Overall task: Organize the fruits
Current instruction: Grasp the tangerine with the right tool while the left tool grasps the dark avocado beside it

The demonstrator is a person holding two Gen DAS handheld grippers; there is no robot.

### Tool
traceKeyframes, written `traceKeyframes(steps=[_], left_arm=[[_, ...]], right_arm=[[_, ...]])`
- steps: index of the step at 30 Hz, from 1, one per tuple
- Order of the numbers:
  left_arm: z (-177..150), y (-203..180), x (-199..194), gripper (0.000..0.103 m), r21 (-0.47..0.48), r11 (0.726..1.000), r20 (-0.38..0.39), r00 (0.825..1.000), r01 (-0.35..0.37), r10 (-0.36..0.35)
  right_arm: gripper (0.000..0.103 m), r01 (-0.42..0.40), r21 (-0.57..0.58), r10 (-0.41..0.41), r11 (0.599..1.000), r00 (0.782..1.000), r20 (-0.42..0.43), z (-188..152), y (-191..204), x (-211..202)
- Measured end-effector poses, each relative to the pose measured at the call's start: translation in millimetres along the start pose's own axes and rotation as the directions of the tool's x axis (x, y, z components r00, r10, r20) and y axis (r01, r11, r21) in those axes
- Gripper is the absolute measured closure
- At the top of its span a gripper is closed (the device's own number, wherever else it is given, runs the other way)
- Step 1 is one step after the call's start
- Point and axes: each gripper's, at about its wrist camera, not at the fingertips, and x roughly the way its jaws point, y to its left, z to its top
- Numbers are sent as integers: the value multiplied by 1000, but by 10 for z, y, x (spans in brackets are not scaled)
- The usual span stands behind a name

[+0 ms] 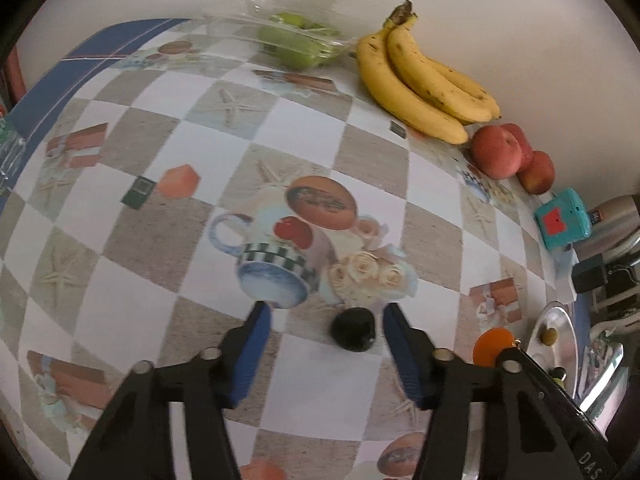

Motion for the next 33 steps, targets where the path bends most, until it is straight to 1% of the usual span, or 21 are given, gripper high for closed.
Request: traceKeyframes(steps=[2,4,5,7,10,12,15,16,18,20,23,26,30,33], left_arm=[[-2,-37,15,47,8,1000,1,1000,12,-12],[-8,-67,28,53,20,1000,0,1000,16,-16],[-9,-65,31,54,23,1000,-1,1000,18,-18],[-11,-82,57,56,24,999,-9,1000,25,-25],[-19,-104,89,58,29,999,-16,1000,24,-24],[-26,-110,106,63,33,999,-19,1000,19,-19],[-29,-132,135,64,38,999,-18,1000,17,-16],[-31,-138,143,67,40,999,-19,1000,17,-16],[-38,-159,161,71,44,999,-22,1000,14,-13],[-39,-181,163,76,54,999,-16,1000,-2,3],[-34,-154,153,76,37,999,-20,1000,18,-17],[-37,-147,140,76,40,999,-19,1000,12,-11],[-25,-123,104,76,29,1000,-18,1000,6,-5],[-11,-89,67,76,20,1000,-14,1000,-2,2]], right_arm=[[68,-3,1,3,1000,1000,3,2,-4,-20],[68,-4,3,4,1000,1000,3,3,-2,-22],[68,-5,6,5,1000,1000,0,0,-7,-23],[74,-14,10,14,1000,1000,0,0,-15,-29],[74,-14,4,14,1000,1000,7,3,-11,-56],[74,-11,2,11,1000,1000,3,0,-12,-48],[74,-15,11,16,1000,1000,-4,-6,-23,-28],[74,-15,10,15,1000,1000,-5,-7,-20,-26],[74,-19,5,19,1000,1000,-6,-5,-9,-24],[74,-27,0,27,1000,1000,-11,-6,11,-10],[74,-22,-16,21,1000,1000,-19,-16,45,32],[74,-16,-21,16,1000,1000,-26,-27,48,65],[67,9,-38,-10,999,1000,-25,-33,44,101],[66,26,-40,-27,999,999,-24,-34,21,114]])
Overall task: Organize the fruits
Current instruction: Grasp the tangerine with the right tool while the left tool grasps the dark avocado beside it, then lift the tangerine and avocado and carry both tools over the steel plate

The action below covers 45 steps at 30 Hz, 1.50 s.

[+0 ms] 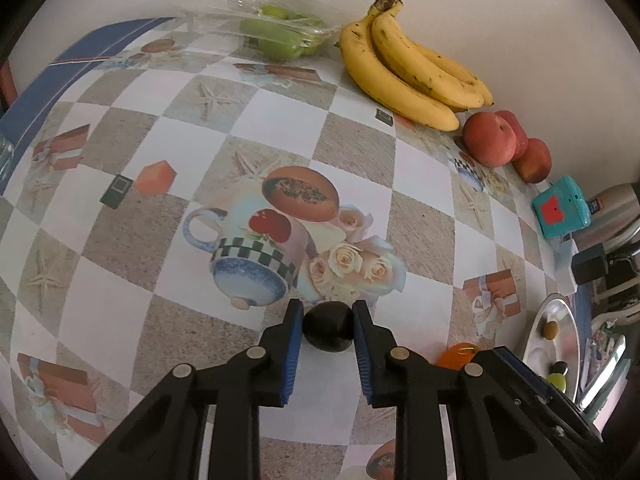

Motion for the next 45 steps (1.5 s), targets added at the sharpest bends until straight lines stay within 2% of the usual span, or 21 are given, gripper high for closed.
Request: traceKeyframes(steps=[11,17,23,31,45], left_arm=[[18,11,-31,77,-3,1000,-1,1000,-6,6],[20,13,-31,77,-3,1000,-5,1000,-6,6],[-6,28,-29,77,1,999,-42,998,-39,39],[-21,-6,-121,77,14,999,-40,998,-49,49],[-76,-154,-466,76,43,999,22,1000,-20,20]], right_arm=[[66,123,-68,-125,990,992,-19,-41,-24,84],[66,117,-69,-120,991,992,-42,-73,-42,136],[66,113,-77,-118,991,991,-59,-100,-14,140],[67,127,-98,-134,987,989,-70,-133,30,86],[67,127,-128,-128,984,992,1,-189,210,-322]])
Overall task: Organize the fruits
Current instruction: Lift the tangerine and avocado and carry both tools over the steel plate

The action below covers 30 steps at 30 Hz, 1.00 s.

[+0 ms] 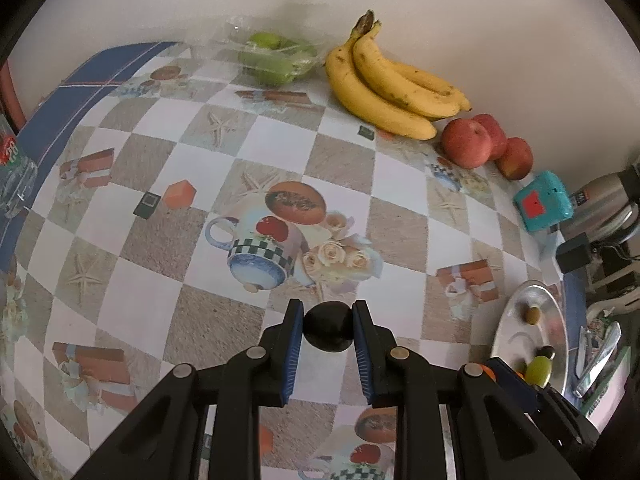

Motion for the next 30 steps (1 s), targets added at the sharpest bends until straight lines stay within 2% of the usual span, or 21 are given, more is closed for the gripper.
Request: traceKeyframes(steps=[10,16,22,30], left_arm=[[-140,-259,-148,76,51,998,13,999,33,-34],[-265,-599,-185,76,135,989,5,998,56,-57],[-493,-1111,-147,76,262,957,-42,992,125,-119],[-814,-1624,-84,76,403,900,-81,986,167,-147]], right_arm=[[67,20,54,-22,998,999,37,-92,-167,-241],[67,80,153,-90,985,994,60,-159,-543,-420],[67,145,273,-169,951,983,68,-276,-1002,-603],[67,153,371,-190,916,979,67,-412,-1344,-746]])
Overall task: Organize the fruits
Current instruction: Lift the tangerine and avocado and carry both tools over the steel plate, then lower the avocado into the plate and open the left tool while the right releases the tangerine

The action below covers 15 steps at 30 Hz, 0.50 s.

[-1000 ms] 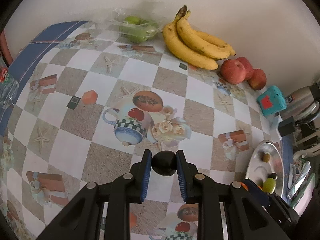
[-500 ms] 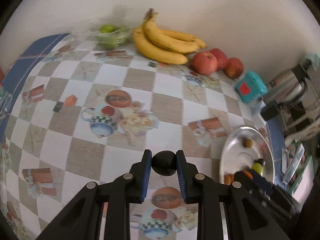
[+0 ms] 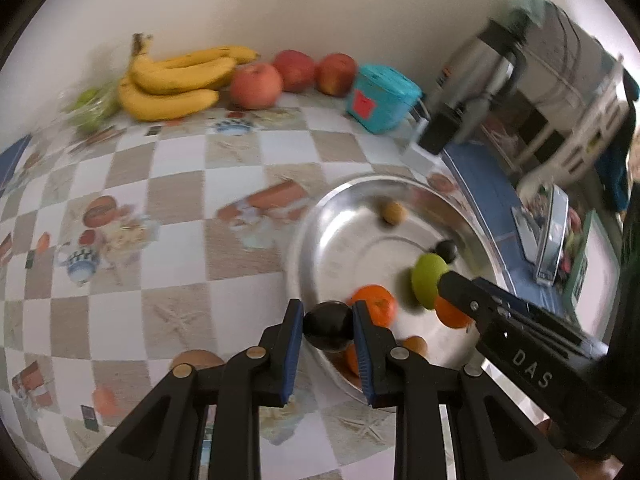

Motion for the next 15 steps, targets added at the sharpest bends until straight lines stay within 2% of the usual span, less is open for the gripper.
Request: traceKeyframes(steps=[5,15], left_arm=[[-53,-153,114,76,54,998,-18,1000,-14,15],[-119,-151,282,76,53,998,-56,998,-20,23]], right_arm=[[66,-2,13,2,1000,1000,-14,-20,-69,23],[66,-9,16,11,1000,997,-77,-70,-74,212]])
